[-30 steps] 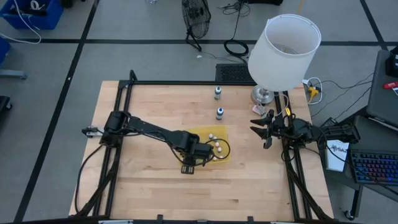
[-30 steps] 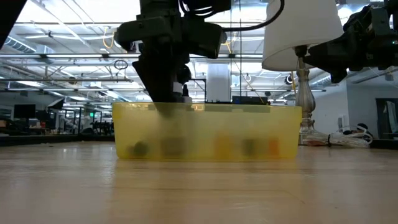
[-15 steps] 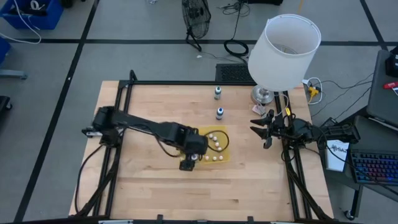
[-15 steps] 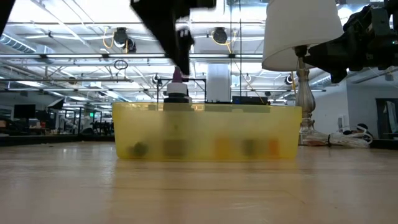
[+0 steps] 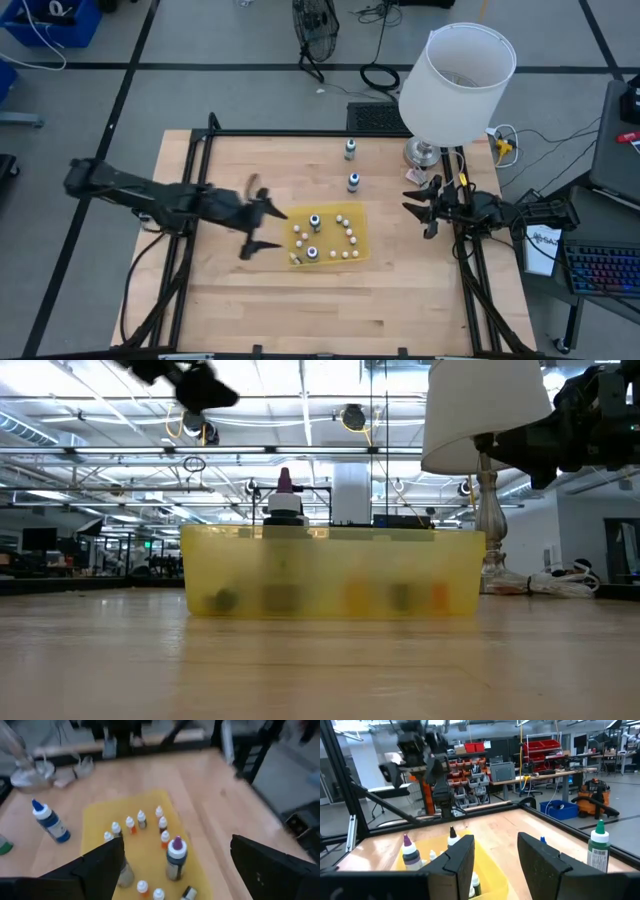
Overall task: Pick & Place food coloring
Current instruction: Put the big green food coloring bottle into the yellow container
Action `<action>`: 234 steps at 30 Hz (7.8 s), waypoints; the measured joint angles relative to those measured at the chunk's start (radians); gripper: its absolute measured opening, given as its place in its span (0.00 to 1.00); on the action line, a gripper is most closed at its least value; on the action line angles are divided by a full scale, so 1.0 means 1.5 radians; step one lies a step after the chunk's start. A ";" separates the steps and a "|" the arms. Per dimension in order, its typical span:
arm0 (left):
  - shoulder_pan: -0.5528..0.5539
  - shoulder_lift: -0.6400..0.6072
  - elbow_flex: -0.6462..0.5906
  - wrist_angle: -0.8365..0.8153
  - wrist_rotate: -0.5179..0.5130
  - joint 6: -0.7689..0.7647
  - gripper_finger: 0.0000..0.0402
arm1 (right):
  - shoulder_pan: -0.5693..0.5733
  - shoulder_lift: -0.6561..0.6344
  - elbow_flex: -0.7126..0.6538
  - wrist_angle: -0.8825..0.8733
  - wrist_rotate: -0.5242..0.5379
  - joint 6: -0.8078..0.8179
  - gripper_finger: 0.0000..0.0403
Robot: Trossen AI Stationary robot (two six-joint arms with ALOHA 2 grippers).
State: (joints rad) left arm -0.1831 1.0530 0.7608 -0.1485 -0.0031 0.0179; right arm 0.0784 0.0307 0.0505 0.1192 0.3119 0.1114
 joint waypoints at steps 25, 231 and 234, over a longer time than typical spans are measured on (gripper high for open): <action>0.005 -0.685 -0.440 0.054 -0.071 -0.085 0.93 | 0.000 0.000 0.000 0.123 -0.007 0.067 0.35; 0.026 -0.693 -0.443 -0.008 -0.103 -0.137 0.94 | -0.073 1.141 0.775 -0.481 -0.123 0.137 0.31; 0.026 -0.693 -0.443 -0.008 -0.103 -0.137 0.94 | -0.073 1.130 0.776 -0.481 -0.122 0.156 0.45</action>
State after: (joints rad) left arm -0.1448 0.0132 0.0967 -0.1612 -0.1581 -0.1875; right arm -0.0319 1.7259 1.2145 -0.6017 0.1291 0.3452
